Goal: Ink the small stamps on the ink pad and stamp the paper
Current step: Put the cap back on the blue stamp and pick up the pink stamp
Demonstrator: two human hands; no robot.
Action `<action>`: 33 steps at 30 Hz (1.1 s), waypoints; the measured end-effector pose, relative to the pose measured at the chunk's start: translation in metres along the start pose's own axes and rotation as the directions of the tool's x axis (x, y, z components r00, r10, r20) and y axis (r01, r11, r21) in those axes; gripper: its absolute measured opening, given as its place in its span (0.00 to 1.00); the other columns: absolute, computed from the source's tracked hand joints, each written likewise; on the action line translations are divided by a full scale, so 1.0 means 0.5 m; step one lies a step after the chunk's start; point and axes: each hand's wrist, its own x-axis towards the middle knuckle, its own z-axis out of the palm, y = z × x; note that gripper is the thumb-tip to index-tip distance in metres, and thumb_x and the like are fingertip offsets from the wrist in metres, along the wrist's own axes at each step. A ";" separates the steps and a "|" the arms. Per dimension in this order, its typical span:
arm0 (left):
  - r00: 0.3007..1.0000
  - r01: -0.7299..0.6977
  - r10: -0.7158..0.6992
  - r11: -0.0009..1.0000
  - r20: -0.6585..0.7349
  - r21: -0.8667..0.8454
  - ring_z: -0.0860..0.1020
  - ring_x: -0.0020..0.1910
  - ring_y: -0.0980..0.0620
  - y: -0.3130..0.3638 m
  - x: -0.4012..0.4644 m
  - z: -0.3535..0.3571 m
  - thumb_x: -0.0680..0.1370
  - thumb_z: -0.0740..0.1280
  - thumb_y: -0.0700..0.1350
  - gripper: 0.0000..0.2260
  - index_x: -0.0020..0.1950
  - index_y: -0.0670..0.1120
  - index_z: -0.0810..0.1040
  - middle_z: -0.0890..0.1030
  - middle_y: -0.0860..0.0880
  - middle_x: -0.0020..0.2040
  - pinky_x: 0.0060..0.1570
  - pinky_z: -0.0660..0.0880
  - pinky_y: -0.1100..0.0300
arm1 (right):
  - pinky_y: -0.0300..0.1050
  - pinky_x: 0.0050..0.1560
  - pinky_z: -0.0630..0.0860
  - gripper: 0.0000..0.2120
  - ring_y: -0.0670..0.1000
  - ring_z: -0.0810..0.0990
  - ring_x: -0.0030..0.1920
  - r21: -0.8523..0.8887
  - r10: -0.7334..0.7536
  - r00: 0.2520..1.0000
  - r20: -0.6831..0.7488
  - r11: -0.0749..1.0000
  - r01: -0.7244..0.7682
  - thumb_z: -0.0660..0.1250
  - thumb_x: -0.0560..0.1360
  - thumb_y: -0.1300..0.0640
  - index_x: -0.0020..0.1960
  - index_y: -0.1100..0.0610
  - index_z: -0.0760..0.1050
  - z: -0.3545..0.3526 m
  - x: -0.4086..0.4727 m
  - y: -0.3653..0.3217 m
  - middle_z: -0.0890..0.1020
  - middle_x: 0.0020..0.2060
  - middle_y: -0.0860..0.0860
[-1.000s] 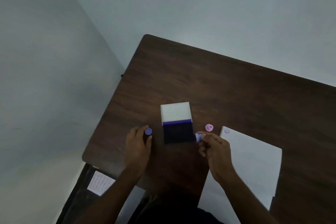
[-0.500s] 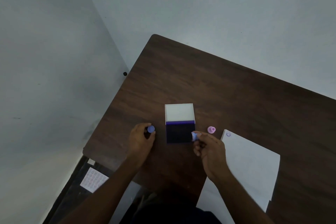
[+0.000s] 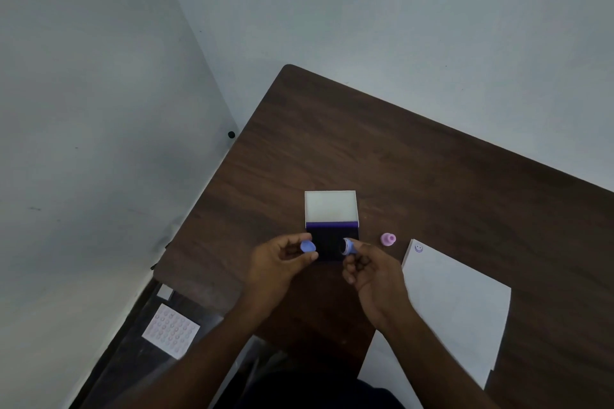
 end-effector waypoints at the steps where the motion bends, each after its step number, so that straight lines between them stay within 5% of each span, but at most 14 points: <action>1: 1.000 -0.019 0.019 1.000 0.018 -0.006 0.82 0.51 0.62 0.001 -0.001 0.002 0.71 0.75 0.43 0.16 0.57 0.54 0.81 0.84 0.60 0.50 0.47 0.76 0.71 | 0.45 0.30 0.66 0.11 0.51 0.71 0.29 0.001 0.004 1.000 0.008 1.000 -0.004 0.65 0.73 0.63 0.51 0.67 0.81 0.003 -0.003 0.000 0.74 0.31 0.57; 9: 0.951 -0.301 0.267 0.911 0.153 0.282 0.75 0.55 0.64 0.014 -0.007 0.012 0.78 0.67 0.42 0.18 0.67 0.50 0.74 0.75 0.61 0.53 0.56 0.73 0.68 | 0.45 0.31 0.67 0.12 0.51 0.71 0.31 -0.014 0.018 0.999 0.031 1.000 -0.017 0.65 0.73 0.62 0.52 0.66 0.81 0.015 -0.014 0.004 0.74 0.32 0.57; 12: 0.972 -0.228 0.203 0.934 0.118 0.274 0.76 0.53 0.69 0.018 -0.009 0.013 0.74 0.72 0.45 0.24 0.68 0.57 0.72 0.77 0.66 0.51 0.53 0.70 0.77 | 0.45 0.32 0.67 0.12 0.50 0.71 0.31 -0.004 0.018 0.999 0.038 1.000 -0.018 0.64 0.73 0.62 0.51 0.67 0.81 0.019 -0.016 0.004 0.75 0.31 0.57; 15: 0.986 -0.164 0.153 0.956 0.063 0.244 0.77 0.49 0.72 0.024 -0.008 0.018 0.71 0.74 0.47 0.17 0.55 0.64 0.75 0.78 0.70 0.46 0.48 0.71 0.79 | 0.45 0.33 0.69 0.12 0.51 0.72 0.32 -0.015 0.070 0.998 -0.009 0.997 -0.070 0.64 0.74 0.62 0.53 0.68 0.79 0.027 -0.010 0.008 0.76 0.32 0.58; 20: 0.984 -0.180 0.169 0.941 0.064 0.285 0.72 0.50 0.78 0.031 -0.007 0.029 0.73 0.73 0.48 0.13 0.54 0.60 0.75 0.75 0.69 0.46 0.48 0.66 0.83 | 0.43 0.30 0.69 0.10 0.51 0.72 0.30 -0.074 0.075 0.997 -0.016 0.994 -0.076 0.63 0.76 0.62 0.51 0.67 0.79 0.030 -0.001 0.015 0.76 0.32 0.58; 24: 0.974 -0.226 0.219 0.928 0.057 0.296 0.72 0.51 0.76 0.028 -0.005 0.031 0.72 0.74 0.46 0.13 0.52 0.59 0.76 0.74 0.68 0.46 0.49 0.65 0.83 | 0.42 0.27 0.70 0.10 0.51 0.72 0.29 -0.111 0.035 0.999 -0.014 0.993 -0.036 0.64 0.76 0.61 0.51 0.67 0.78 0.028 0.006 0.019 0.77 0.32 0.59; 30: 0.989 -0.147 0.147 0.964 0.018 0.221 0.76 0.47 0.73 0.031 0.000 0.028 0.69 0.76 0.46 0.15 0.46 0.64 0.76 0.78 0.66 0.43 0.45 0.69 0.80 | 0.46 0.32 0.68 0.12 0.53 0.70 0.29 -0.237 0.007 0.999 -0.035 0.971 -0.015 0.64 0.77 0.61 0.52 0.71 0.76 0.028 0.013 0.020 0.75 0.31 0.59; 33: 0.996 -0.077 0.067 0.979 0.060 0.188 0.78 0.46 0.66 0.033 0.005 0.022 0.69 0.75 0.45 0.12 0.48 0.58 0.79 0.79 0.63 0.45 0.46 0.70 0.79 | 0.47 0.34 0.69 0.11 0.54 0.71 0.29 -0.303 0.010 1.000 -0.028 0.953 -0.018 0.65 0.76 0.60 0.50 0.70 0.78 0.026 0.020 0.016 0.76 0.30 0.58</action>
